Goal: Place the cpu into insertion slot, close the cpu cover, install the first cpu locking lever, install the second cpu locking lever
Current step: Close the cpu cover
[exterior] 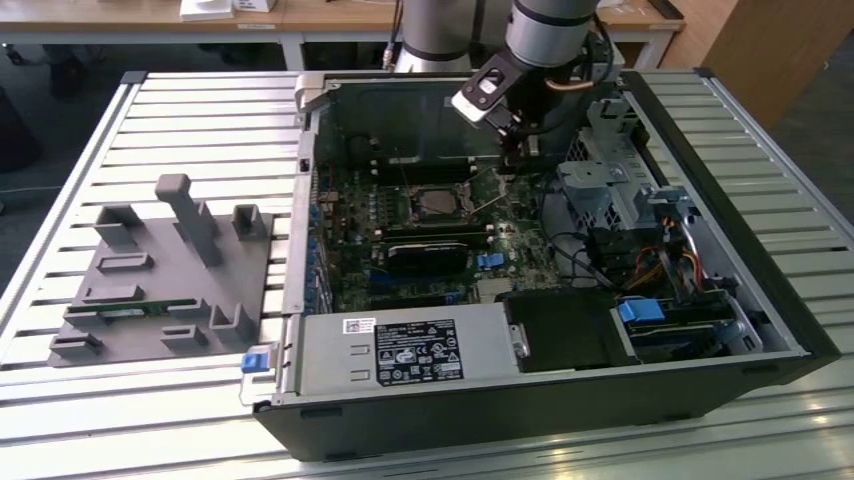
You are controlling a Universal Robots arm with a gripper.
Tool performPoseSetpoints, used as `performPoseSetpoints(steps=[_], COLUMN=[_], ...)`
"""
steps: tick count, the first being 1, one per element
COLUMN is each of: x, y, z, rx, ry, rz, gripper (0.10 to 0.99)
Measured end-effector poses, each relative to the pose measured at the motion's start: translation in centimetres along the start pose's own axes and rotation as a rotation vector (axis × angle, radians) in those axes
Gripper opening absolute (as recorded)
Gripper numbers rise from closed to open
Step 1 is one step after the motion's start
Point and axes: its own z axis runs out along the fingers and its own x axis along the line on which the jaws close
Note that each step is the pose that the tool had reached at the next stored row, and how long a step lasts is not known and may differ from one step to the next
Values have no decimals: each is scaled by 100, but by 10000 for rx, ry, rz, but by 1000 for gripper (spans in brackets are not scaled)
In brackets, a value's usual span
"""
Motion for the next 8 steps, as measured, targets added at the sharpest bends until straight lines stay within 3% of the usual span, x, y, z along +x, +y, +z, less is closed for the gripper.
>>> performPoseSetpoints(steps=[8], x=[-2], y=[88], z=[15], rx=[0], ry=[-1], rz=[0], gripper=[106])
